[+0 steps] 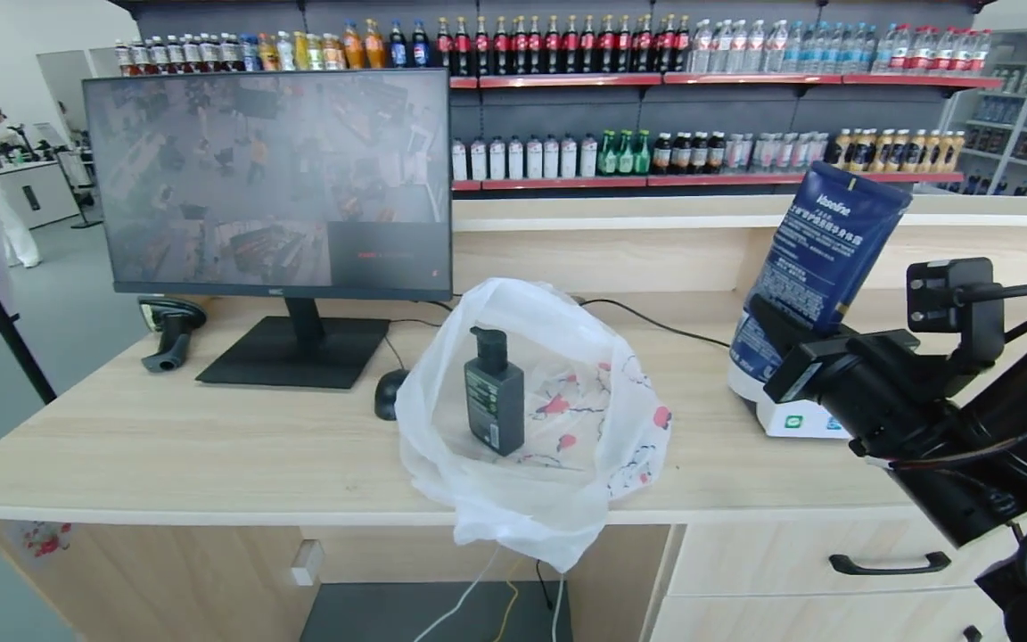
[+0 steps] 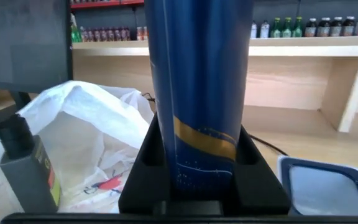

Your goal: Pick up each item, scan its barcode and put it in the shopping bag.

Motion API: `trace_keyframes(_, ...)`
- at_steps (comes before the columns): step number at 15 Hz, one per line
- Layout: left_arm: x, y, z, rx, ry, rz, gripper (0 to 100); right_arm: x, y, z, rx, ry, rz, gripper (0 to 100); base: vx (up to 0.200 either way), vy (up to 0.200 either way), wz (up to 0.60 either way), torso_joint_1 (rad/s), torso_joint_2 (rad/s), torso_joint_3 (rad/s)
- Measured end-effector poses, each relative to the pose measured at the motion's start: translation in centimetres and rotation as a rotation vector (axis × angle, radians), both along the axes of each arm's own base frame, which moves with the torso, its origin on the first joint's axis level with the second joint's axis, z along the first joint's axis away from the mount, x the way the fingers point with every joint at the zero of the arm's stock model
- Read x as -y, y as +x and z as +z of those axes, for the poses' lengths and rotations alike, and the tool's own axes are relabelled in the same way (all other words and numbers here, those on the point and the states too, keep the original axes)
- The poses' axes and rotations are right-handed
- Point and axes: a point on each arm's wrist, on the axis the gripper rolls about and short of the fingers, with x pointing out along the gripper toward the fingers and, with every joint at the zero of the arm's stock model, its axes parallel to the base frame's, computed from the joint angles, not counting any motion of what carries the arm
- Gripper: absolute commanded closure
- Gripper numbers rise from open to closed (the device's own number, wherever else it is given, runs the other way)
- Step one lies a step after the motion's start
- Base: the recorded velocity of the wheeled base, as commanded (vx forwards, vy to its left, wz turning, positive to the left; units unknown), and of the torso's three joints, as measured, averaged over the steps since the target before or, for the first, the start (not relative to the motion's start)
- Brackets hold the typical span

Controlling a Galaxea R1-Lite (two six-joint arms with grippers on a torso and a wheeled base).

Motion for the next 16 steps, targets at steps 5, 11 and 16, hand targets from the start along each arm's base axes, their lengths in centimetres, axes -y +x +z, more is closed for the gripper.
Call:
trace_keyframes(5, 0.0, 0.0, 0.0, -0.001, 0.0, 0.001, 0, -0.3, 0.8, -0.4, -0.013, -0.006, 0.002, 100, 0.0, 0.0, 0.24, 0.005, 0.0, 0.0)
trace_keyframes(11, 0.0, 0.0, 0.0, 0.0, 0.0, 0.0, 0, -0.3, 3.0, -2.3, -0.067, -0.011, -0.028, 100, 0.0, 0.0, 0.0, 0.0, 0.0, 0.0)
trace_keyframes(16, 0.0, 0.0, 0.0, 0.0, 0.0, 0.0, 0, -1.2, 5.6, -4.4, -0.11, -0.022, -0.03, 100, 0.0, 0.0, 0.0, 0.0, 0.0, 0.0)
